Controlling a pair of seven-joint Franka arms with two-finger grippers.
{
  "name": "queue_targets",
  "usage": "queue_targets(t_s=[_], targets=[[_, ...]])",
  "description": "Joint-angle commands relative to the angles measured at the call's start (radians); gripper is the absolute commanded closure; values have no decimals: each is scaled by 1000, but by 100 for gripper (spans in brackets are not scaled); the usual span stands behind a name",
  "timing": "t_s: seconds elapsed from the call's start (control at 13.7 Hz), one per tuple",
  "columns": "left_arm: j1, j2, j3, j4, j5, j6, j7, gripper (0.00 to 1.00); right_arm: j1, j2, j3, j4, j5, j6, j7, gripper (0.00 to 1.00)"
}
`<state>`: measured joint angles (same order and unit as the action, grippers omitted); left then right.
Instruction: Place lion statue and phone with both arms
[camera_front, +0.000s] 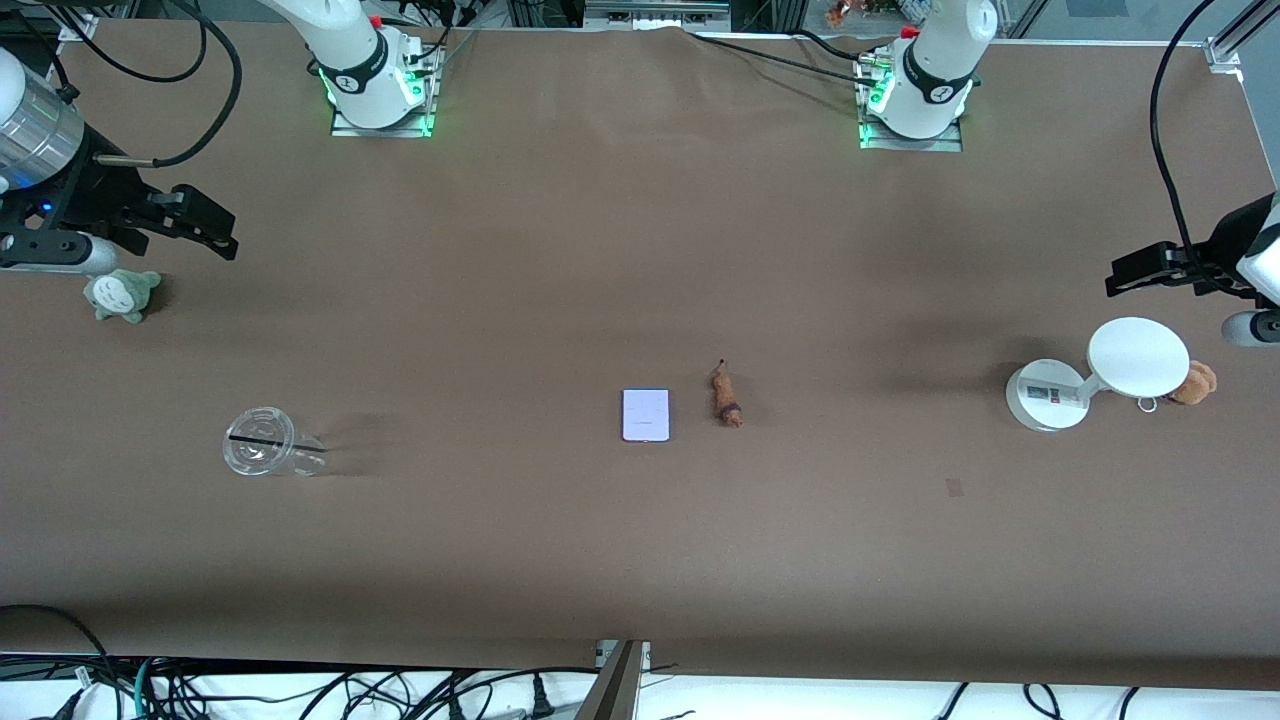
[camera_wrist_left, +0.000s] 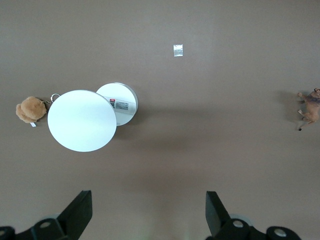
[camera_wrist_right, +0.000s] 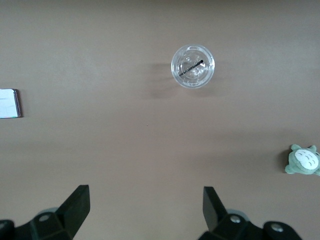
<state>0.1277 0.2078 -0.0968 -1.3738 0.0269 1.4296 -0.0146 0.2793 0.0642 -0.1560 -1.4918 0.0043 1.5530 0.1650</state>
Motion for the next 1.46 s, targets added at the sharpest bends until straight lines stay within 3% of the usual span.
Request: queue_targets(t_s=[0.0, 1.39], targets=[[6, 21, -1, 38, -15, -12, 24, 0, 1, 6, 1, 18, 6, -4, -5, 0], [9, 21, -1, 39, -18, -14, 28, 0, 31, 6, 1, 18, 5, -2, 4, 0]])
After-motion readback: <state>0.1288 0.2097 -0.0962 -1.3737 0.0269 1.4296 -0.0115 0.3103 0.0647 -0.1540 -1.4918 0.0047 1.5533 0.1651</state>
